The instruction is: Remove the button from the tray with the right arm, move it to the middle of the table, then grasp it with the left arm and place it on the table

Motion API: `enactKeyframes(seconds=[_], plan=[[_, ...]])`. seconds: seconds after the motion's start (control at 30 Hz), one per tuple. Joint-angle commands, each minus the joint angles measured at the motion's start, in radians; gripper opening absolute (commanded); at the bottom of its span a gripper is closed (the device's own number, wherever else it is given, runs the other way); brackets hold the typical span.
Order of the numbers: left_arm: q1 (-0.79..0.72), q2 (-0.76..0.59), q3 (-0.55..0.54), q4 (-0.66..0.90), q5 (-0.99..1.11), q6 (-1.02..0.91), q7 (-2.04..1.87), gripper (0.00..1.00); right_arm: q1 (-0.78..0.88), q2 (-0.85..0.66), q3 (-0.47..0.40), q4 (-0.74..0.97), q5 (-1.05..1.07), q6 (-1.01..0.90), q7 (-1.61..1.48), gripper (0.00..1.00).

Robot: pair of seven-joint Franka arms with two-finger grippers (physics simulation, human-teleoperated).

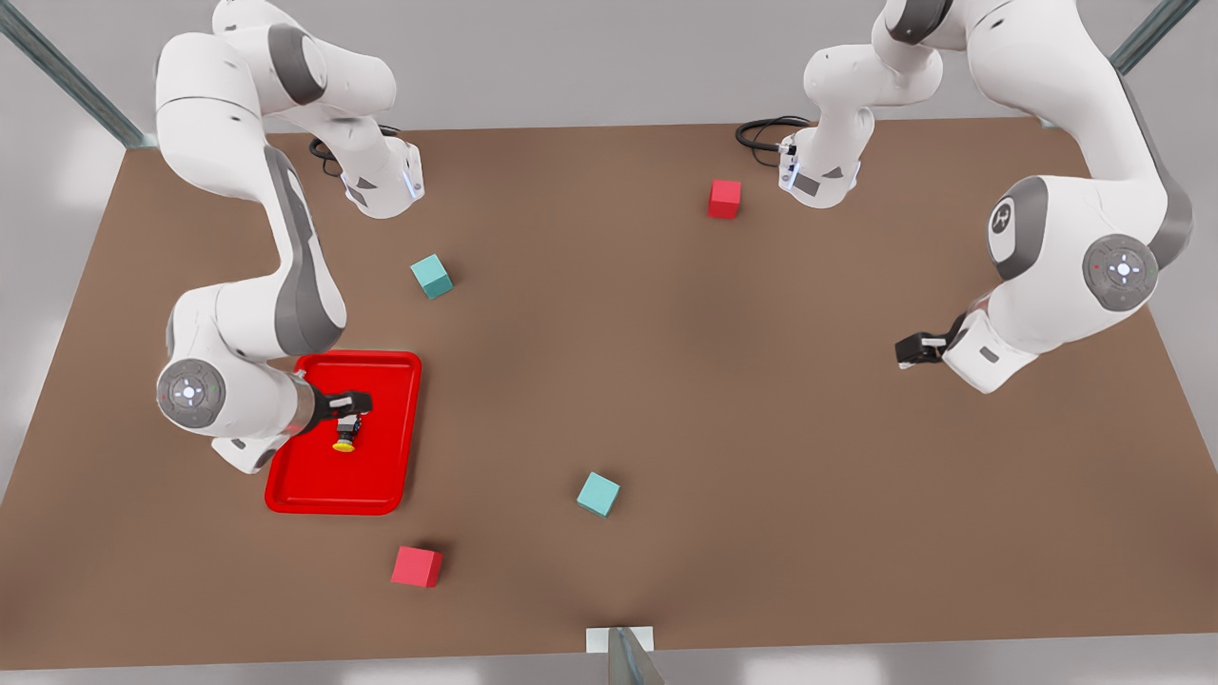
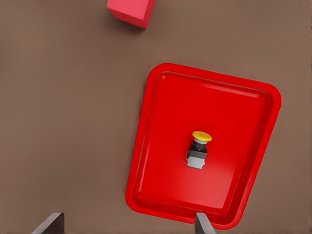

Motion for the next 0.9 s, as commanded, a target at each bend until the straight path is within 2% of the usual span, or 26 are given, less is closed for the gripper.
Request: enactKeyframes(seconds=[0.0,0.1,0.17,0.23,0.37,0.5,0.57,0.6,0.63,0.73,0.87], plan=[[-0.002,-0.004,-0.003,0.005,0.000,-0.011,-0.031,1.00,-0.001,0.011,0.000,-0.004,-0.057,0.028,0.115,1.00],[-0.009,-0.024,-0.012,0.005,-0.001,-0.038,-0.051,1.00,-0.010,0.096,0.000,-0.009,-0.048,0.067,0.114,1.00],[0.008,-0.045,-0.021,0.003,-0.001,-0.146,-0.039,1.00,-0.029,0.155,-0.002,-0.013,-0.042,0.179,0.114,1.00],[0.010,-0.039,-0.021,0.005,0.000,-0.138,-0.039,1.00,-0.063,0.164,0.000,-0.093,-0.042,0.304,0.112,1.00],[-0.039,-0.033,-0.026,0.005,-0.001,-0.095,-0.053,1.00,-0.155,0.204,0.001,-0.115,-0.033,0.309,0.099,1.00],[-0.042,-0.012,-0.026,0.002,0.000,-0.054,-0.051,1.00,-0.142,0.092,0.001,-0.070,-0.082,0.333,0.100,1.00],[-0.047,-0.016,-0.026,0.003,0.000,-0.054,-0.051,1.00,-0.260,0.000,0.117,-0.154,-0.082,0.355,0.099,1.00],[-0.047,-0.016,-0.027,0.005,-0.001,-0.055,-0.051,1.00,-0.270,-0.052,0.126,-0.258,-0.085,0.421,0.100,1.00],[-0.050,-0.015,-0.027,0.003,-0.001,-0.054,-0.051,1.00,-0.271,-0.121,0.126,-0.423,-0.085,0.574,0.111,1.00],[-0.062,-0.013,-0.027,0.005,0.000,-0.052,-0.051,1.00,-0.260,-0.150,0.127,-0.542,-0.083,0.613,0.117,1.00],[-0.071,-0.013,-0.027,0.003,-0.001,-0.038,-0.051,1.00,-0.254,-0.121,0.150,-0.547,-0.083,0.617,0.160,1.00]])
